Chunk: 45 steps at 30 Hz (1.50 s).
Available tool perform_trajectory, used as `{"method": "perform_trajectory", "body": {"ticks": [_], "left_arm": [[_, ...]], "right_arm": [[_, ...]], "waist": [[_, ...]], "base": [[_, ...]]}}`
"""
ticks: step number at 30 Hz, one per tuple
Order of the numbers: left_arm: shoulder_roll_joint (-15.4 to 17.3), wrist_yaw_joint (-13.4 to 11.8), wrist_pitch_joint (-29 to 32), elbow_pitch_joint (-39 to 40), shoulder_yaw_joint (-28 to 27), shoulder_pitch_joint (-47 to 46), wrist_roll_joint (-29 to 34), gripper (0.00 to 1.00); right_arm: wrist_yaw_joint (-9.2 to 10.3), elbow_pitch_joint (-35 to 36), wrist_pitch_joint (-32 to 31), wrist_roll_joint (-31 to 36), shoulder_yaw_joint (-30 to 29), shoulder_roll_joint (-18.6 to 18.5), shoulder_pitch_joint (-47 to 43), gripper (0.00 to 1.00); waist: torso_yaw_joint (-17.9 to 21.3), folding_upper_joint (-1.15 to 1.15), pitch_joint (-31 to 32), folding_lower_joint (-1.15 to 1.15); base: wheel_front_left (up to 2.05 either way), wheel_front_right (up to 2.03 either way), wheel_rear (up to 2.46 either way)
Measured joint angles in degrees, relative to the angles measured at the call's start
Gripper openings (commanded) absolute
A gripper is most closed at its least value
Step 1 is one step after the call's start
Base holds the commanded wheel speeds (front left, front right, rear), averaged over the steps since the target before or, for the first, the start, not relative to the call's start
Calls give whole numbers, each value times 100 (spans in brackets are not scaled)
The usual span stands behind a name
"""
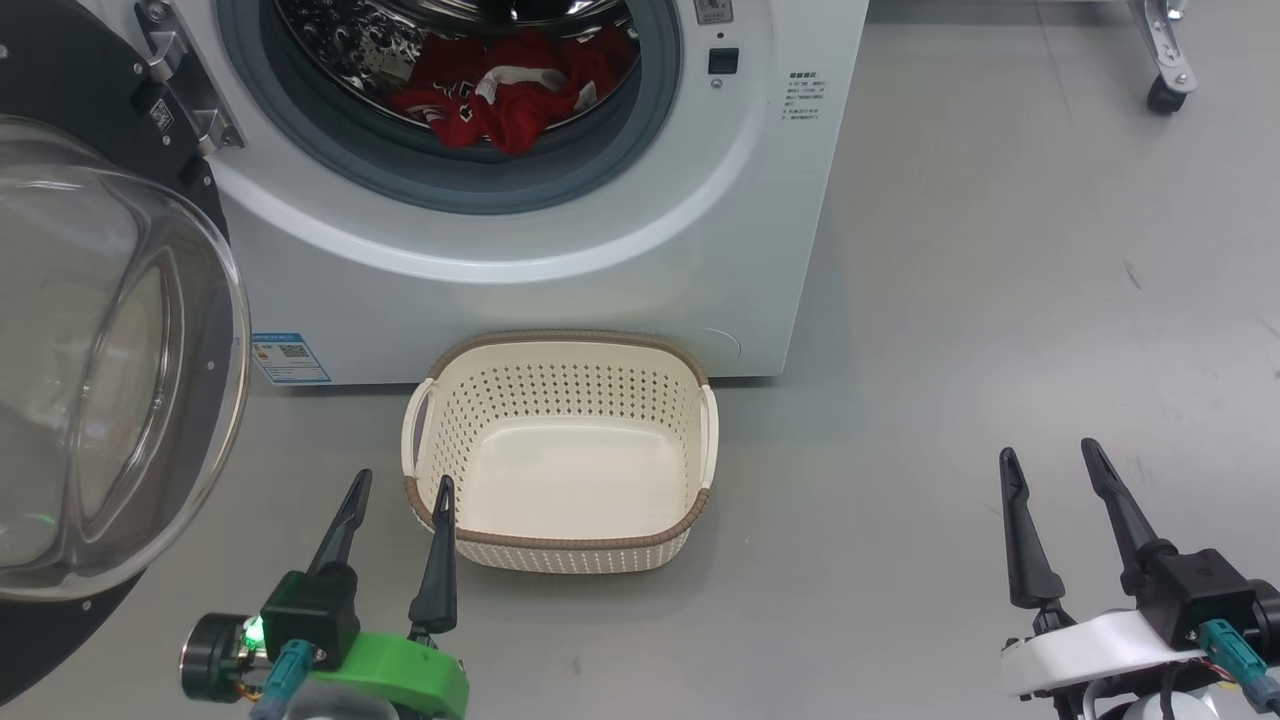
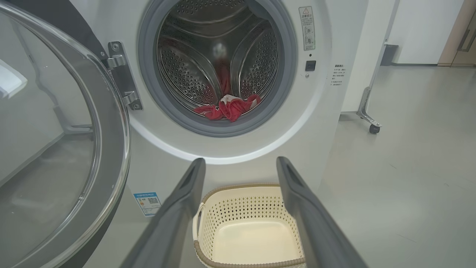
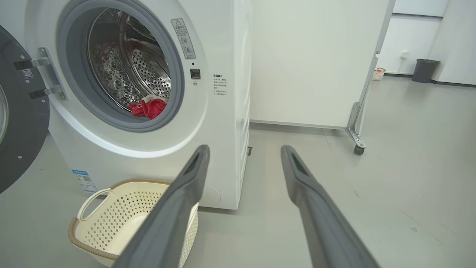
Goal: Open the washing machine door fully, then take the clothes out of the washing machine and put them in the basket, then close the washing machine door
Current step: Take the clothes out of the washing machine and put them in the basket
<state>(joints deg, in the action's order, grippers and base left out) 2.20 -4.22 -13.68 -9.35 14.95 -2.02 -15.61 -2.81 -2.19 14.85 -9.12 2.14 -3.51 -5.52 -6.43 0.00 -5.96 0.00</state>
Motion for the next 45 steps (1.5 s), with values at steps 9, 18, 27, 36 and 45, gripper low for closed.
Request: {"method": "perform_trajectory", "body": {"ticks": [9,18,27,36,45], "left_arm": [[1,1,0,35,12,3,1,100],[3,0,0,57,15,10,2,100],[8,-8,0,62,12,15,16,100],[8,-10,0,49,18,15,18,100],[9,-58,8,-1,18,19,18,100]], "right_arm": [[-2,5,0,-7,-7,11,-5,100],[-5,29,0,-7,-15,22,-23,100],[-7,33,0,-7,-21,25,-26,100],[-9,30,0,-7,-18,30,-26,100],[-9,23,0,-7,-16,33,-26,100]], "waist": [[5,0,-11,0],[13,0,-54,0],[-3,0,-95,0],[-9,0,-75,0],[7,0,-74,0]], "base": [[57,-57,0],[92,-92,0],[108,-108,0],[71,-71,0],[34,-34,0]]}}
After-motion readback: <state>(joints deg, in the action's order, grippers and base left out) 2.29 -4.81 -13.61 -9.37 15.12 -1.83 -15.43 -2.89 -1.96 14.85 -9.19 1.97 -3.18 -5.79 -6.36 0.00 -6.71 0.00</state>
